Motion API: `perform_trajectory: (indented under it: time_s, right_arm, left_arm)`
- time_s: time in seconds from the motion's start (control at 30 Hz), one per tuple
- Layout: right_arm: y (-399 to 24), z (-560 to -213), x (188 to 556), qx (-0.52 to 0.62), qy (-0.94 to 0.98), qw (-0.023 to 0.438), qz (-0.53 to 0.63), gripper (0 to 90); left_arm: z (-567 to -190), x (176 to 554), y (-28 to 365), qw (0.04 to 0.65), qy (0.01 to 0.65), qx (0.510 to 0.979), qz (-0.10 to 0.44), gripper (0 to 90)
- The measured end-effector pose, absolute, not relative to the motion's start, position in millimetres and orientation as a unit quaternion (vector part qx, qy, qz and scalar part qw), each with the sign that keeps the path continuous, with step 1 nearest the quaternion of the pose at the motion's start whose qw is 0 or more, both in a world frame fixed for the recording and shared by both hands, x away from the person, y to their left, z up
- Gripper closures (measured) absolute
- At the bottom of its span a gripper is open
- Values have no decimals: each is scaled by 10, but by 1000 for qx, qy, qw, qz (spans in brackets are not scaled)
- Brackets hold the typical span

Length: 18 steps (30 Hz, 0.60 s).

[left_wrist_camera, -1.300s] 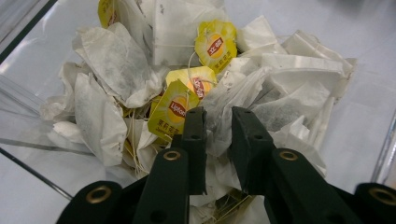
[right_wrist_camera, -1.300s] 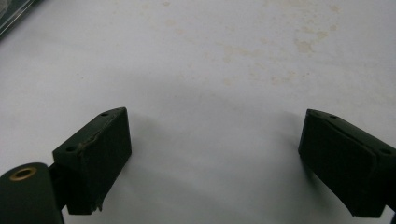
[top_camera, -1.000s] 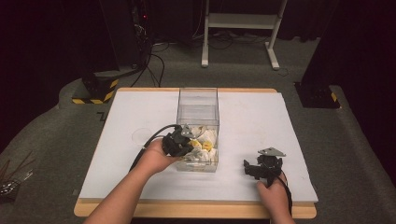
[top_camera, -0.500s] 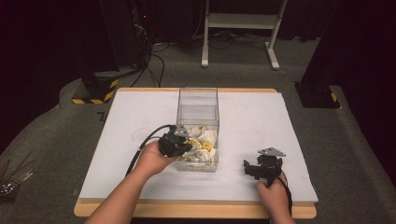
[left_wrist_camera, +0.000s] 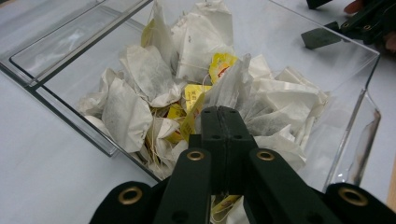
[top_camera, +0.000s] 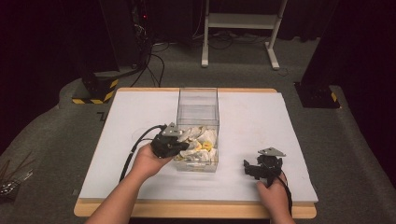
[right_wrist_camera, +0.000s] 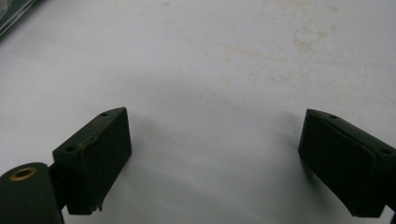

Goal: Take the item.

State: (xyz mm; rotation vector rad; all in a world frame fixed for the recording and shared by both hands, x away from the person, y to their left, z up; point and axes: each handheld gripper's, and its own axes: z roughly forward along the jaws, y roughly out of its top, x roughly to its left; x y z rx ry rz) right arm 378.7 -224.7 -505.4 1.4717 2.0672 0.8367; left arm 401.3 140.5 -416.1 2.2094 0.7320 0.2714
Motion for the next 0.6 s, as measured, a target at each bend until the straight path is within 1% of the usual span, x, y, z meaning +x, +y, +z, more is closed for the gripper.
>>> perform_trajectory:
  time_s: [0.6]
  right_arm:
    - [-2247,-5054,3786,535,753,233,304,94]
  left_arm:
    - [-4188,3898,1653,475,303,819,110,900]
